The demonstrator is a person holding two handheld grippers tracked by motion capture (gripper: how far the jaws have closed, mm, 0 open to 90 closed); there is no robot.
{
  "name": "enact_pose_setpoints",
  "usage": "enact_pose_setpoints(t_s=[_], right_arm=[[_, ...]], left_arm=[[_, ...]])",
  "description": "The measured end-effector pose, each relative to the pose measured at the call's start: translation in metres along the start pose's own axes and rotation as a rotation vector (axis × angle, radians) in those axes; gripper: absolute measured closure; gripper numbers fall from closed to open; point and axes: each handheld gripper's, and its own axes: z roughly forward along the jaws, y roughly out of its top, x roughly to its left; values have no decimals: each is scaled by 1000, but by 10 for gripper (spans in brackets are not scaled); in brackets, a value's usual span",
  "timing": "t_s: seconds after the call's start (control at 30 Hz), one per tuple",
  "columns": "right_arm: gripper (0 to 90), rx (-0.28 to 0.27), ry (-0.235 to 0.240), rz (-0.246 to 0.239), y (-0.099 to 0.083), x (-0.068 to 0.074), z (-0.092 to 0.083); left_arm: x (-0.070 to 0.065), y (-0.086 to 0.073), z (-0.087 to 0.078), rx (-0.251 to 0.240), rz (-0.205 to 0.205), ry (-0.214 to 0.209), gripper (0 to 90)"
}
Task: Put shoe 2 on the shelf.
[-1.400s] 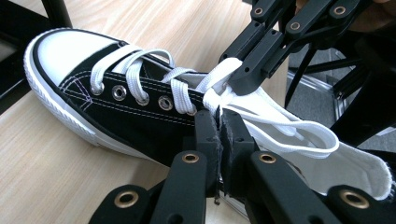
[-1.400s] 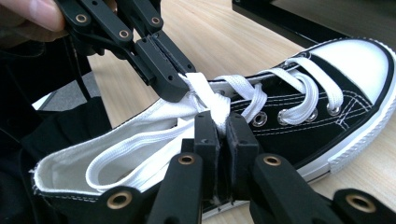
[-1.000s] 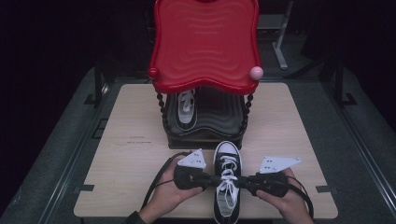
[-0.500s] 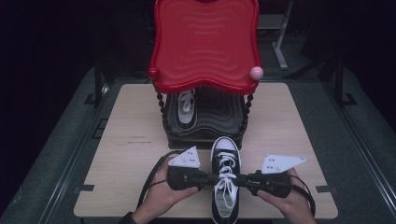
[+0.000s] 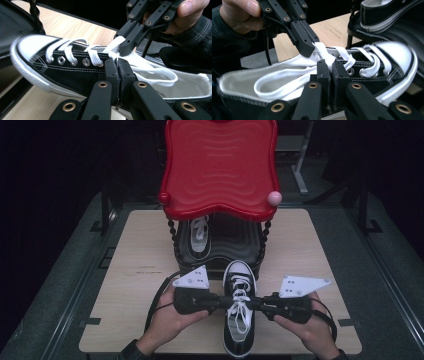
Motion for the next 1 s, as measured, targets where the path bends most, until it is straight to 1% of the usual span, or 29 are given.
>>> enact_pose_setpoints(t_s=[0.03, 0.1, 0.23, 0.37, 0.47, 0.57, 0.67, 0.7, 0.73, 0.77, 0.83, 0.87, 0.9, 0.97, 1.0], right_arm=[[859, -5, -3, -3, 2, 0, -1], [860, -15, -9, -13, 6, 0, -2], [860, -33, -28, -34, 16, -4, -4], [861, -50, -65, -48, 28, -15, -2], [862, -62, -91, -44, 35, -26, 1], [862, -79, -122, -43, 44, -40, 5], [863, -93, -159, -38, 51, -51, 9], [863, -98, -173, -38, 53, -56, 11], [863, -102, -189, -34, 55, -60, 14], [863, -110, -211, -30, 57, -67, 18], [864, -114, -234, -27, 60, -74, 23], [863, -116, -242, -27, 61, -77, 25], [864, -117, -254, -24, 62, -80, 27], [864, -117, -282, -26, 64, -85, 33], [864, -117, -292, -27, 64, -87, 35]], left_arm=[[-1, 1, -1, -5, -1, 1, 881], [0, 6, -4, -14, 16, 10, 881], [5, 16, -7, -28, 34, 34, 881], [16, 28, -8, -34, 63, 89, 882], [26, 36, -7, -47, 66, 124, 883], [37, 44, -5, -63, 80, 173, 884], [49, 52, -1, -66, 107, 240, 885], [53, 53, 1, -80, 100, 259, 885], [59, 55, 3, -89, 100, 288, 885], [63, 56, 5, -96, 97, 307, 885], [69, 57, 8, -110, 90, 331, 886], [73, 57, 9, -115, 94, 348, 886], [76, 57, 11, -122, 86, 361, 886], [81, 57, 14, -128, 83, 382, 886], [84, 56, 16, -130, 83, 400, 886]])
